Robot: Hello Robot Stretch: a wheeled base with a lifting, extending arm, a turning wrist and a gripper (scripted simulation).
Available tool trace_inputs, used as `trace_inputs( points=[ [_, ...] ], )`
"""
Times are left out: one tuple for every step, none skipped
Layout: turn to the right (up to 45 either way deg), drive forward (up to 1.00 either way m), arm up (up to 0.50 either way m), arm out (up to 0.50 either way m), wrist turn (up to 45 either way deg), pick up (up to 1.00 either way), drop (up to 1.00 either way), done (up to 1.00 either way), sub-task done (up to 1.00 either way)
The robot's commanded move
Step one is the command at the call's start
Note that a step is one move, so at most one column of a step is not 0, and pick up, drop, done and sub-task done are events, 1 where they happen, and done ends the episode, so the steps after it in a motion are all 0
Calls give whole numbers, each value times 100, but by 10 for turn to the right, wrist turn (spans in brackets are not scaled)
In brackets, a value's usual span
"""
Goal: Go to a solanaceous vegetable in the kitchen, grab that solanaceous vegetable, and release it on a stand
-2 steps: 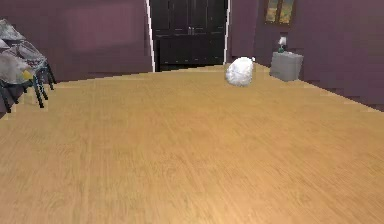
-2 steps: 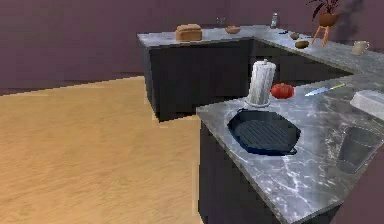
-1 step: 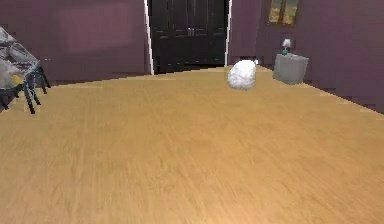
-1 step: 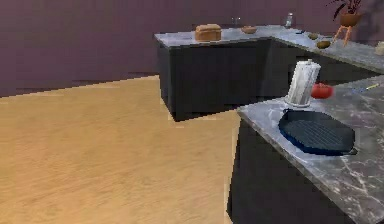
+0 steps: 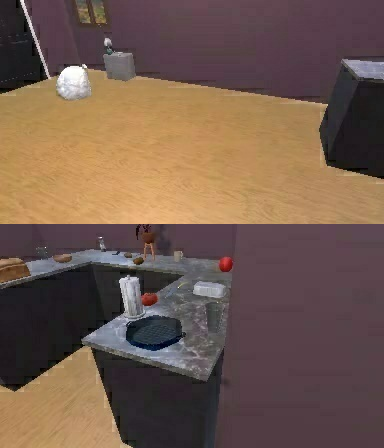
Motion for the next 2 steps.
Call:
trace_inputs(
  points=[
    [180, 0, 0, 0, 0, 0, 0, 0, 0],
    [0, 25, 0, 0, 0, 0, 0, 0, 0]
  ],
)
